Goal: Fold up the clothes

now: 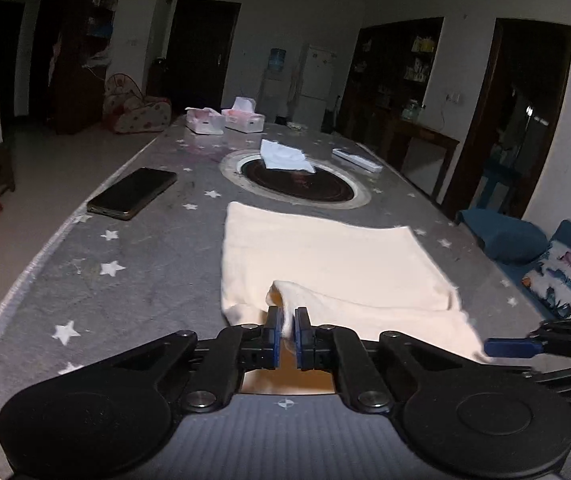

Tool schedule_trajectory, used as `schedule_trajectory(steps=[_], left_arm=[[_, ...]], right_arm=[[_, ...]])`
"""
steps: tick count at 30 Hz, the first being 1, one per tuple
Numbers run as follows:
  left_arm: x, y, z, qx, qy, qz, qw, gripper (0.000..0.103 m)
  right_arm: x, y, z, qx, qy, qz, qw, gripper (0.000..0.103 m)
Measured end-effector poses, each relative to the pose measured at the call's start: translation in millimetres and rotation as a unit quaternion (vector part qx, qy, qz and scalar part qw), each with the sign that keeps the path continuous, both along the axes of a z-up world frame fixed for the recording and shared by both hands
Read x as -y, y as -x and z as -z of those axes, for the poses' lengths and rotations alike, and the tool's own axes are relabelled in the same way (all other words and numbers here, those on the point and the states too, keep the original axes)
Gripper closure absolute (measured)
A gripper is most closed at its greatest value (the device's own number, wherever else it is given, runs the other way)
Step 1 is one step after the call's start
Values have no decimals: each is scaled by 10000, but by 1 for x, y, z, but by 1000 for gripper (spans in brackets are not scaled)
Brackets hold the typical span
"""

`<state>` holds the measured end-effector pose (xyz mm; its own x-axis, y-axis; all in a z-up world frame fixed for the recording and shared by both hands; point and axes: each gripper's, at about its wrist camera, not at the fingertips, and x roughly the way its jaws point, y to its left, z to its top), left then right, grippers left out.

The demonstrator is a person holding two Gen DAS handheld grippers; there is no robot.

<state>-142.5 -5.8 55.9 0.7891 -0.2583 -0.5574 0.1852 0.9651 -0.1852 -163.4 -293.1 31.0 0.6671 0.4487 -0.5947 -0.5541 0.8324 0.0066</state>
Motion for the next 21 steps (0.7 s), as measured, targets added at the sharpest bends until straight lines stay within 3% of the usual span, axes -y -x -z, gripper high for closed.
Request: schedule_trajectory(steps=[6,8,13,17,21], left_arm=[[4,-3,20,-421,-302,160,9985,90],[3,-1,18,-366,-401,124,9984,86],[2,-5,0,3,-322,96,9994,85],[19,-20,-1,247,-216,443,9985,85],[32,-44,18,23,-307,584,9978,85]], right_arm=[[2,2,3,-95,22,-1,10000,70],[5,1,1,-80,24,-4,10000,70],[5,-10,-6,108,13,93,9999,70],[-1,-30,-4,232,-18,322,9992,70],[-4,-46,2,257,-51,416,9988,70]])
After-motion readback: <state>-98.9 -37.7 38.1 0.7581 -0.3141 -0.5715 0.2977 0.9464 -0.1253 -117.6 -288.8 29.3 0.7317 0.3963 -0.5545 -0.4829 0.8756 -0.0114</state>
